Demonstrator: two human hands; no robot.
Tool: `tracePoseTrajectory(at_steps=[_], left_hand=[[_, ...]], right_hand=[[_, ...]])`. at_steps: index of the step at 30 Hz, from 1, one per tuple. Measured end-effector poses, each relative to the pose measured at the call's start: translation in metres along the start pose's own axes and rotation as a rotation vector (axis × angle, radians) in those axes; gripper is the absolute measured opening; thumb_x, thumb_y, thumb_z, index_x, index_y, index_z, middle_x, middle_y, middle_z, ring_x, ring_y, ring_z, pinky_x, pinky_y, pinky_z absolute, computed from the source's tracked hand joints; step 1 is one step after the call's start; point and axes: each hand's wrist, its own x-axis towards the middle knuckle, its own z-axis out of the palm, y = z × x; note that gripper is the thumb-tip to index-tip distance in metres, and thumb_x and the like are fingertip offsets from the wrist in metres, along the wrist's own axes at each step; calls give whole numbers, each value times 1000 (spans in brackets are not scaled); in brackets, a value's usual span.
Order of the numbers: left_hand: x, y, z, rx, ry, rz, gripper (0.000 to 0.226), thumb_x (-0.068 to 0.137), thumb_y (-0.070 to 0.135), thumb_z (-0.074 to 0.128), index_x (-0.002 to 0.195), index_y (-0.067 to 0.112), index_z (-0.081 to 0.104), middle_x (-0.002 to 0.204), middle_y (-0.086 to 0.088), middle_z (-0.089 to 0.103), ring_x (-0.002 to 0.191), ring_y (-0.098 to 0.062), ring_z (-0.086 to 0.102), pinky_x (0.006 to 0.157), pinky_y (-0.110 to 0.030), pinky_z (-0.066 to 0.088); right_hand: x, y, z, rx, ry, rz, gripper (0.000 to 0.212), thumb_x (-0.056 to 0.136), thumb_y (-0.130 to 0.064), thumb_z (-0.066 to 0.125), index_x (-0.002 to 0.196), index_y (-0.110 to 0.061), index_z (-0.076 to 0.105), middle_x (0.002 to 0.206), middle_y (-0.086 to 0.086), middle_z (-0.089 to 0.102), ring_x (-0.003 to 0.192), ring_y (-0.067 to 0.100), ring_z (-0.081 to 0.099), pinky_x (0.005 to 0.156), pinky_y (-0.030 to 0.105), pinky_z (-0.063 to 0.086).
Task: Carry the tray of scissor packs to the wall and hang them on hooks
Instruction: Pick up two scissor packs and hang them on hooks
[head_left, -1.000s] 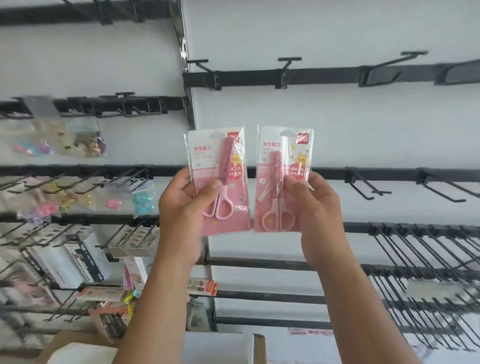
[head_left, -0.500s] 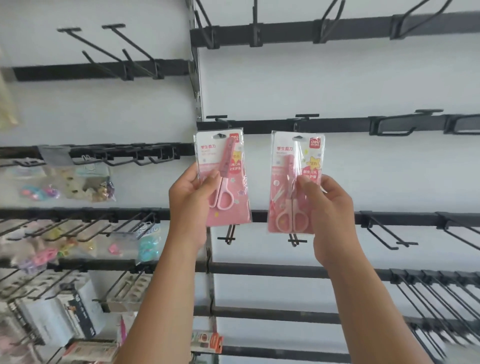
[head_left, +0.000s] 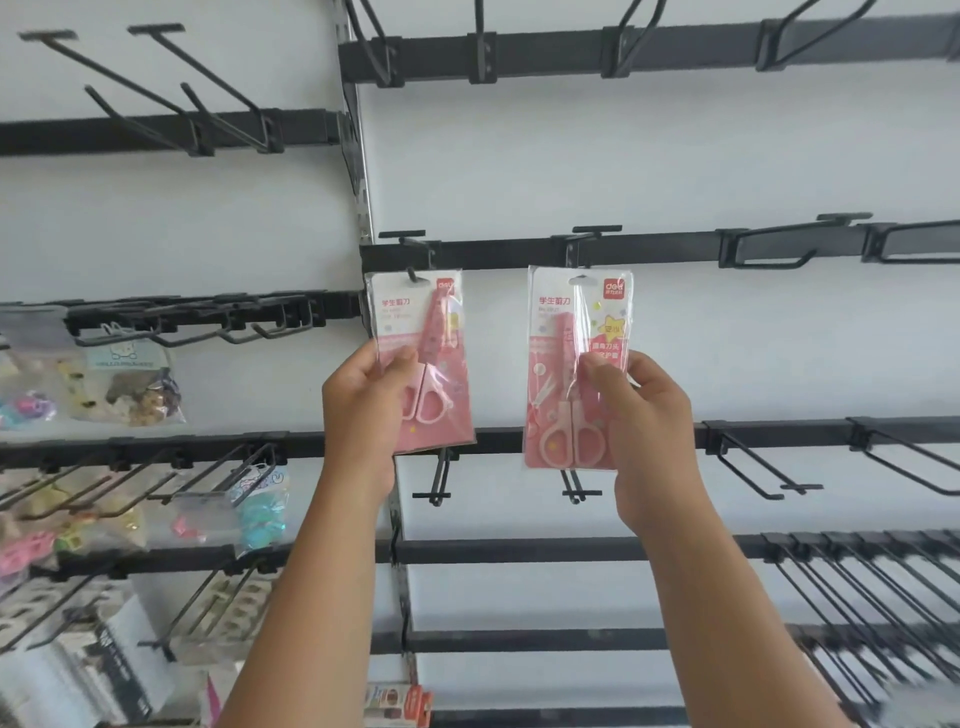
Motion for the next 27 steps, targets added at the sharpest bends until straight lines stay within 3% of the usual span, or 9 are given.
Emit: tracePoseTrajectory(at_steps=[4, 8, 14, 17, 21, 25, 27], left_hand=[[-1, -3, 1, 40, 21, 46, 15, 95, 21, 63, 94, 29, 76, 92, 6, 79, 83, -14, 73, 74, -36, 60], [-4, -4, -3, 54, 26, 103, 17, 94, 19, 64, 100, 31, 74, 93, 13, 79, 84, -7, 74, 65, -25, 58], [-4, -8, -9, 97, 79, 112, 22, 94, 16, 62, 102, 36, 71, 105, 7, 77, 87, -11, 75, 65, -23, 57], [-4, -10, -9, 132, 89, 95, 20, 96, 17, 61, 99, 35, 69, 100, 8, 77, 82, -10, 76, 68, -29, 59], [-2, -12, -8, 179, 90, 91, 18, 96, 19, 60, 95, 35, 69, 97, 6, 78, 84, -16, 76, 74, -38, 60], [-1, -14, -8, 228, 106, 91, 16, 94, 24, 61, 98, 38, 68, 103, 4, 77, 91, -18, 75, 82, -44, 60], [-3, -14, -9, 274, 126, 119, 17, 93, 26, 61, 105, 37, 67, 107, 7, 74, 96, -16, 74, 83, -43, 60]], right_hand=[[4, -6, -2, 7, -6, -27, 15, 98, -23, 60, 101, -11, 67, 73, 0, 75, 63, 19, 73, 57, 40, 61], [10, -11, -4, 10, 13, -28, 13, 97, -22, 61, 97, -10, 67, 70, -1, 73, 59, 19, 72, 51, 34, 59], [18, -14, -7, -17, 7, -9, 13, 97, -21, 60, 94, -11, 67, 72, 1, 73, 59, 16, 72, 49, 30, 58], [22, -10, -10, -47, -15, 22, 13, 98, -23, 60, 94, -13, 68, 72, -1, 75, 59, 15, 73, 53, 34, 62], [29, -2, -12, -88, -22, 54, 17, 99, -25, 60, 94, -11, 67, 67, -6, 74, 56, 11, 72, 49, 27, 58], [41, 1, -13, -190, -27, 41, 25, 98, -31, 58, 101, -9, 67, 78, 0, 76, 60, 10, 73, 60, 35, 63], [44, 3, -16, -217, -17, 32, 24, 98, -35, 59, 104, -14, 67, 86, -2, 78, 65, 7, 75, 57, 29, 62]])
